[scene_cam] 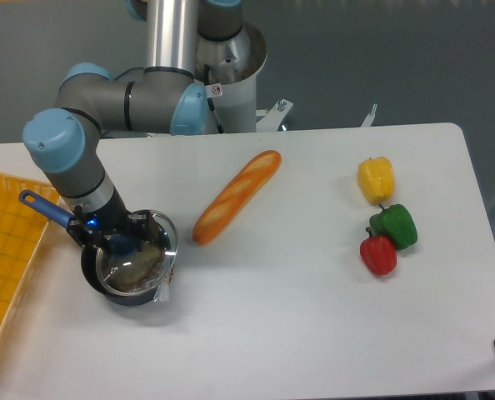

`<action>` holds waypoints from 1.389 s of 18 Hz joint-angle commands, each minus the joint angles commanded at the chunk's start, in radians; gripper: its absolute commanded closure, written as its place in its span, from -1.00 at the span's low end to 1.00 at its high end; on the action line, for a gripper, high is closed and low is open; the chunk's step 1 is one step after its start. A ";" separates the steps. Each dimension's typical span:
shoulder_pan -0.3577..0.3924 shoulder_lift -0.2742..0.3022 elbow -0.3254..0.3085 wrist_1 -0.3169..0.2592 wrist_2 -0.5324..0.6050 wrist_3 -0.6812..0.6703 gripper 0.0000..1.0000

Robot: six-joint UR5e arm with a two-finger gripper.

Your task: Close the pot lid

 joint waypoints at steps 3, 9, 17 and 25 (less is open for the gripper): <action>0.000 0.000 -0.002 0.000 0.000 0.002 -0.18; 0.000 0.000 -0.005 0.002 -0.003 0.002 -0.19; 0.005 0.000 -0.005 0.002 -0.017 0.000 -0.22; 0.012 0.000 -0.006 0.000 -0.034 0.000 -0.22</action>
